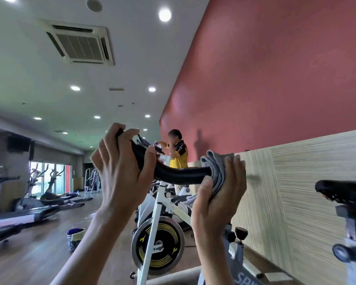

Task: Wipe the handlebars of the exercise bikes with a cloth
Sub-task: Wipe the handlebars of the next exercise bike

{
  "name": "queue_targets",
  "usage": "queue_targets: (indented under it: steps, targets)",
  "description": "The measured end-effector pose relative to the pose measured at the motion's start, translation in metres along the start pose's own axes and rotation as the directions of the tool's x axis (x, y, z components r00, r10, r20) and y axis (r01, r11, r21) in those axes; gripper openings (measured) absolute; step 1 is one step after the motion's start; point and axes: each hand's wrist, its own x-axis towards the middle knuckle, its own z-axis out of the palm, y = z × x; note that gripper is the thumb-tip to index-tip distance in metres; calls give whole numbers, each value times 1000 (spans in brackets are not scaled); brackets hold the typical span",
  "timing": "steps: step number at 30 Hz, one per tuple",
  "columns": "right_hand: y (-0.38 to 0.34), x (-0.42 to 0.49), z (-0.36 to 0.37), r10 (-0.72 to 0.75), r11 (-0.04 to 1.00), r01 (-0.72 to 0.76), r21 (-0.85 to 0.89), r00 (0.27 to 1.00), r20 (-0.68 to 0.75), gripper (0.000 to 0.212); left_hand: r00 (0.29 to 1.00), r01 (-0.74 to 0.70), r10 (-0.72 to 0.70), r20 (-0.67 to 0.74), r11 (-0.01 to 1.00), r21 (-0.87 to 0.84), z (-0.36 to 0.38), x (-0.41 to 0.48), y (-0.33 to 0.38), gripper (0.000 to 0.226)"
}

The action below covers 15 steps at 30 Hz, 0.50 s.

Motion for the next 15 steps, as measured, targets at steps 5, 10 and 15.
queue_targets:
  steps: [5, 10, 15]
  targets:
    - [7, 15, -10, -98, 976, 110, -189, 993, 72, 51, 1000, 3, -3, -2, 1000, 19, 0, -2, 0, 47]
    - [-18, -6, 20, -22, 996, 21, -89, 1000, -5, 55, 1000, 16, -16, -18, 1000, 5, 3, -2, 2, 45]
    - [-5, 14, 24, -363, 931, 354, -87, 922, -134, 55, 1000, 2, -2, 4, 999, 42, -2, -2, 2, 47]
